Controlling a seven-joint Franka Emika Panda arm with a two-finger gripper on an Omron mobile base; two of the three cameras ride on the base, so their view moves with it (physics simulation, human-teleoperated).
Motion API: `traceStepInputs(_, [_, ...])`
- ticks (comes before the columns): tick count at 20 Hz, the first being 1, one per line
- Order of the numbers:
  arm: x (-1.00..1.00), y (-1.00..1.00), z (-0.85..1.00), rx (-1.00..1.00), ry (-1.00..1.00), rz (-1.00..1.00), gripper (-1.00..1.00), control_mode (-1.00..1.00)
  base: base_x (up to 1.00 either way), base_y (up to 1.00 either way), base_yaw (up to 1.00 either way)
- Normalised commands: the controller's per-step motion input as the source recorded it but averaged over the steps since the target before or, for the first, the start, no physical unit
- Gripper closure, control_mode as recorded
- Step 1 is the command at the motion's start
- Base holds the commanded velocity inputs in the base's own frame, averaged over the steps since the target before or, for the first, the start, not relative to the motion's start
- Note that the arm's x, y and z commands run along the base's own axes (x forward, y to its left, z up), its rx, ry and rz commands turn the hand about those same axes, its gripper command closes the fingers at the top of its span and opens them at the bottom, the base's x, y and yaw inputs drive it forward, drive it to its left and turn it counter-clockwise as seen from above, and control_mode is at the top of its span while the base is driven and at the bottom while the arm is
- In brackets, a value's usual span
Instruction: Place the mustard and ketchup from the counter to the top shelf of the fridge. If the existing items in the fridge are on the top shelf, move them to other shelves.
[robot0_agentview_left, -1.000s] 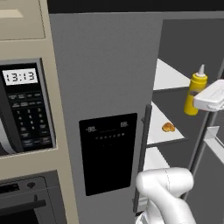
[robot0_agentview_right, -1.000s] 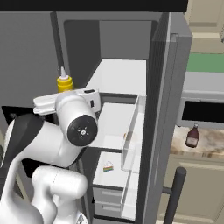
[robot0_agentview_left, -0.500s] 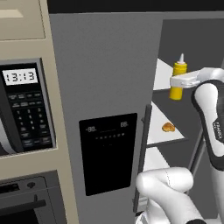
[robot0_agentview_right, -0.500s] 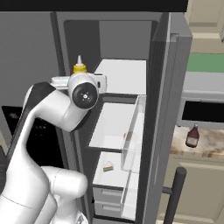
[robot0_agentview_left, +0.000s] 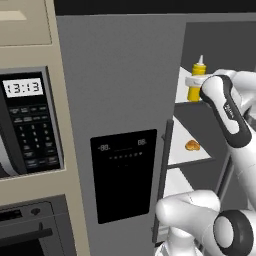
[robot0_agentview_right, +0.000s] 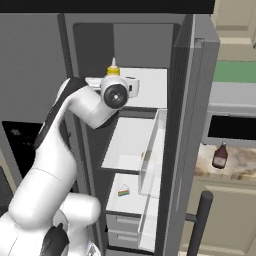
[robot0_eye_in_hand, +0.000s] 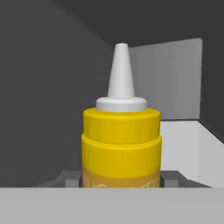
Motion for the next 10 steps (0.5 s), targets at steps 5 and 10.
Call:
traceStepInputs(5, [0.81, -0.48, -0.03, 0.01, 0.0, 0.0, 1.0, -1.0, 0.0, 0.0, 0.0])
traceStepInputs(10, [0.46, -0.34, -0.21, 0.0, 0.0, 0.0, 1.0, -1.0, 0.0, 0.0, 0.0])
